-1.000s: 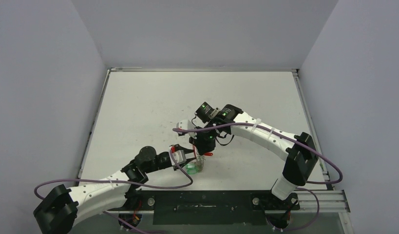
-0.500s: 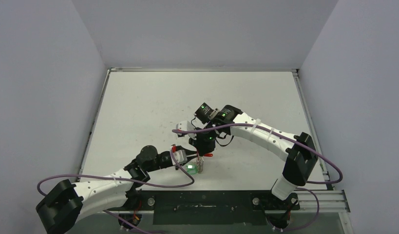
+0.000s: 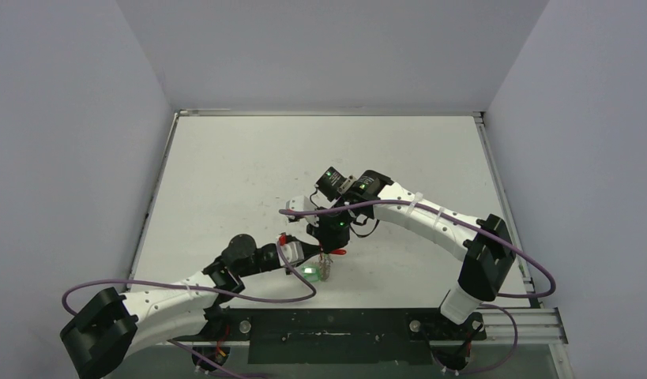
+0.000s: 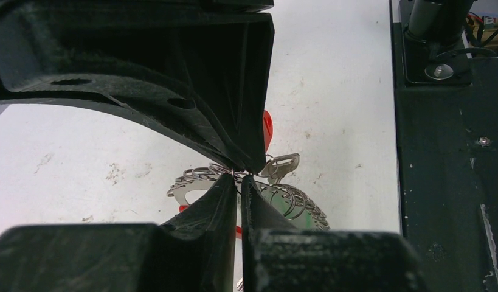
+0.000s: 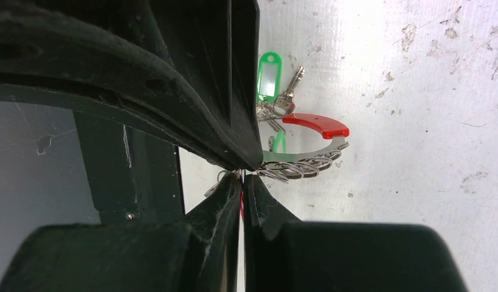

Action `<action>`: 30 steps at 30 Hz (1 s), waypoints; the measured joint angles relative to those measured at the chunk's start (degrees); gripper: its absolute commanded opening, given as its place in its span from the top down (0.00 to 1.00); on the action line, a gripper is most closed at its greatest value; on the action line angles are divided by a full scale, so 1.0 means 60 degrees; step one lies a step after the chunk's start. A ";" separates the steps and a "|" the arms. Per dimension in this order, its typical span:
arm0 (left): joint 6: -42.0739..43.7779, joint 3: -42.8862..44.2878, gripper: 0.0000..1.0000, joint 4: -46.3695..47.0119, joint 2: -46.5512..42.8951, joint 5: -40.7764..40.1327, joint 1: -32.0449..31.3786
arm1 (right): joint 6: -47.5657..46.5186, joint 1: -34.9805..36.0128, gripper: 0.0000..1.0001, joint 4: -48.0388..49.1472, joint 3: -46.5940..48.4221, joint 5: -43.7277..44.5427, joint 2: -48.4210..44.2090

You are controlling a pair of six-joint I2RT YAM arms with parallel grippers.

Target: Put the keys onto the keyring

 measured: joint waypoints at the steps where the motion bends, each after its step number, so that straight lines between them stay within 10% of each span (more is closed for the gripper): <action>1: -0.0011 0.0004 1.00 0.0011 0.0022 0.0007 0.0004 | 0.0007 0.0000 1.00 -0.0018 0.0000 0.0000 0.0000; 5: -0.0029 0.0073 1.00 -0.0011 0.0127 0.0069 0.0011 | 0.0069 0.0000 1.00 -0.0062 0.0000 0.0066 0.0000; 17: -0.0193 0.0040 1.00 0.0004 -0.0259 -0.0029 0.0004 | 0.0517 -0.0466 0.54 0.1424 -0.1209 -0.0273 -0.0780; 30: -0.0546 -0.0579 1.00 0.0714 -0.0998 -0.0488 -0.0004 | 0.0801 -0.1625 0.53 0.3923 -0.3268 -0.2331 -0.2550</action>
